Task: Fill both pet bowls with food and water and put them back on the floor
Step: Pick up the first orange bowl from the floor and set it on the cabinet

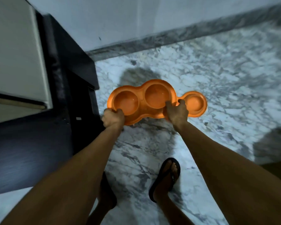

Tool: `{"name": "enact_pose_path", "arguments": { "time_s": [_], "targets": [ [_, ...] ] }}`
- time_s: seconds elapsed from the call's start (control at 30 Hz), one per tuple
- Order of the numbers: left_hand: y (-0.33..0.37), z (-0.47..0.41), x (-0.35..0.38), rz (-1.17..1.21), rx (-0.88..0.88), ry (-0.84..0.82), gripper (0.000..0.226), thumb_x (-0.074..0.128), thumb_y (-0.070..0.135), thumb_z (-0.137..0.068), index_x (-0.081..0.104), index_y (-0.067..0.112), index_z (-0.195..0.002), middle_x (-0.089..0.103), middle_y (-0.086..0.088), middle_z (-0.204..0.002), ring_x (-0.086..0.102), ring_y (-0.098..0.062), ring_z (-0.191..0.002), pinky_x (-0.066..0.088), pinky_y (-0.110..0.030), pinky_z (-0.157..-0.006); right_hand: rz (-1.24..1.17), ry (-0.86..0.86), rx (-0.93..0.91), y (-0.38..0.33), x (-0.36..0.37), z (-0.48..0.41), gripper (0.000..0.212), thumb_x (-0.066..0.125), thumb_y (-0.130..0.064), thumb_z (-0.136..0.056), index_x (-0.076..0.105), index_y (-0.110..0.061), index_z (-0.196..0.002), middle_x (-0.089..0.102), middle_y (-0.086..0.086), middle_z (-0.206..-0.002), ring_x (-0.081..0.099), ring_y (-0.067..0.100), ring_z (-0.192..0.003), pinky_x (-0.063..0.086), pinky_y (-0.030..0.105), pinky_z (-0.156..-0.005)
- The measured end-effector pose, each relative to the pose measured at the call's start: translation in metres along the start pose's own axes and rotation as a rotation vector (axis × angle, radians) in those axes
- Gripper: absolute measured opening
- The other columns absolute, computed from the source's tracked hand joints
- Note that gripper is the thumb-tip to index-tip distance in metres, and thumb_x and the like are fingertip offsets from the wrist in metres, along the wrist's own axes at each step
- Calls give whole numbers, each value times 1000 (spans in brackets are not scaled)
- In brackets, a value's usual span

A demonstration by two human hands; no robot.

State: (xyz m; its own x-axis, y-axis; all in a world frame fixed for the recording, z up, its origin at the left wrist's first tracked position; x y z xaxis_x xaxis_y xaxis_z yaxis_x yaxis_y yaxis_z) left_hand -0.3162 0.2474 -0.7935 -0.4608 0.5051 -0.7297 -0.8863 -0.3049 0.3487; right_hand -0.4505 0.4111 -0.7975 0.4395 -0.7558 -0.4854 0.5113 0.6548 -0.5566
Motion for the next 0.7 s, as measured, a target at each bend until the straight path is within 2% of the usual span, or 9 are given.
{"name": "enact_pose_path", "arguments": {
  "time_s": [0.1, 0.2, 0.3, 0.37, 0.47, 0.63, 0.7],
  "targets": [
    [47, 70, -65, 21, 57, -20, 45, 56, 25, -90, 56, -2, -126, 59, -24, -127, 53, -42, -121, 45, -41, -98, -73, -9, -2, -58, -64, 57, 90, 59, -59, -73, 37, -15, -148, 56, 15, -136, 57, 40, -118, 51, 57, -94],
    [89, 141, -134, 103, 112, -38, 45, 59, 28, -89, 57, 0, -125, 60, -24, -124, 56, -41, -116, 46, -41, -94, -168, 20, -6, -116, -126, 126, 77, 63, -50, -83, 38, -19, -149, 54, 10, -136, 63, 30, -97, 56, 55, -88],
    [118, 201, -198, 200, 149, -50, 43, 60, 32, -87, 60, 5, -120, 61, -21, -121, 60, -39, -109, 48, -41, -89, -221, 64, -27, -168, -179, 191, 69, 63, -46, -79, 47, -22, -141, 58, 9, -121, 61, 31, -104, 57, 54, -87],
    [131, 233, -238, 248, 177, -36, 43, 60, 34, -85, 62, 6, -117, 62, -20, -118, 61, -38, -106, 50, -40, -88, -243, 70, -59, -196, -204, 232, 62, 64, -42, -81, 50, -21, -138, 55, 6, -108, 61, 30, -97, 59, 51, -80],
    [140, 269, -293, 272, 242, -8, 45, 59, 36, -86, 61, 6, -119, 61, -19, -121, 60, -38, -108, 47, -38, -84, -278, 78, -112, -225, -230, 289, 59, 65, -38, -83, 50, -20, -137, 51, 4, -111, 60, 30, -101, 59, 44, -70],
    [132, 304, -370, 418, 323, 39, 44, 64, 30, -85, 60, 2, -118, 58, -23, -120, 57, -38, -109, 45, -40, -93, -334, 95, -181, -248, -239, 368, 60, 66, -39, -82, 51, -20, -137, 54, 9, -126, 58, 32, -111, 58, 42, -68],
    [117, 310, -408, 476, 324, 53, 46, 65, 31, -85, 60, 3, -120, 58, -23, -123, 57, -39, -111, 44, -38, -94, -367, 86, -236, -256, -230, 408, 56, 67, -39, -82, 54, -19, -132, 56, 7, -122, 60, 33, -108, 55, 40, -64]
  ]
}}
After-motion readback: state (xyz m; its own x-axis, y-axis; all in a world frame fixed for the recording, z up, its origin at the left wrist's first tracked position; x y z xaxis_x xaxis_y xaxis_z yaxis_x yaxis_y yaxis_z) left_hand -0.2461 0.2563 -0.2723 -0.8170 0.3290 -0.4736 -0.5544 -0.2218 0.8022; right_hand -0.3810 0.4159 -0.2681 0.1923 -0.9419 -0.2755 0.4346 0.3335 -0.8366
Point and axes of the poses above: each hand's wrist, its own z-axis away from the middle knuckle, its own x-axis out of the palm, y = z × x, the point moved 1 cm from there along -z, towards the middle knuckle
